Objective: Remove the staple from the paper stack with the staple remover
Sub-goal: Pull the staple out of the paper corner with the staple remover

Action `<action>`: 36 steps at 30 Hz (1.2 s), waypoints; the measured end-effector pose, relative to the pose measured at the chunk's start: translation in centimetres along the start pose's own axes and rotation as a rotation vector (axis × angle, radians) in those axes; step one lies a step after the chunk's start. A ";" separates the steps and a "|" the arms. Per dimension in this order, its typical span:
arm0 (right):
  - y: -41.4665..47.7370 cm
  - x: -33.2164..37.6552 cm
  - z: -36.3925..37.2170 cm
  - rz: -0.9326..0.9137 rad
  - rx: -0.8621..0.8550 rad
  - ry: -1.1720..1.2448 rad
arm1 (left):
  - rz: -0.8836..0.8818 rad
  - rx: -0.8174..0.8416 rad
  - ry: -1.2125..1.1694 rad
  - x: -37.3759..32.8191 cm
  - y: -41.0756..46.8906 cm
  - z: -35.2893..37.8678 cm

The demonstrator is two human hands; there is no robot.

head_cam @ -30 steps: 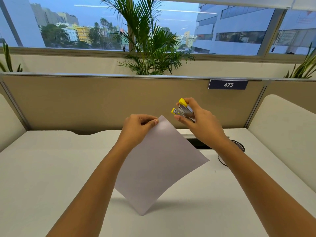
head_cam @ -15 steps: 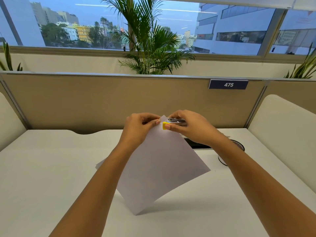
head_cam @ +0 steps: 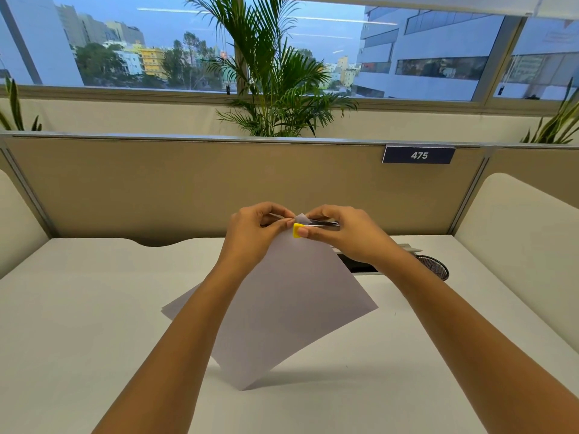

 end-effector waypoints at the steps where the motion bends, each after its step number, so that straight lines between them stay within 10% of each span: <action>1: 0.0 0.0 0.0 -0.002 -0.003 0.002 | 0.000 -0.008 0.004 0.0 0.0 -0.1; 36: -0.1 0.4 0.4 -0.098 -0.150 0.037 | -0.027 -0.029 -0.072 0.0 0.2 -0.5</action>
Point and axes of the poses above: each hand's wrist, its own y-axis towards the middle knuckle, its own z-axis out of the palm, x = y × z, the point moved 7 cm from there along y, towards the middle knuckle, and after that the axes turned 1 degree about y, right-handed, at the moved point
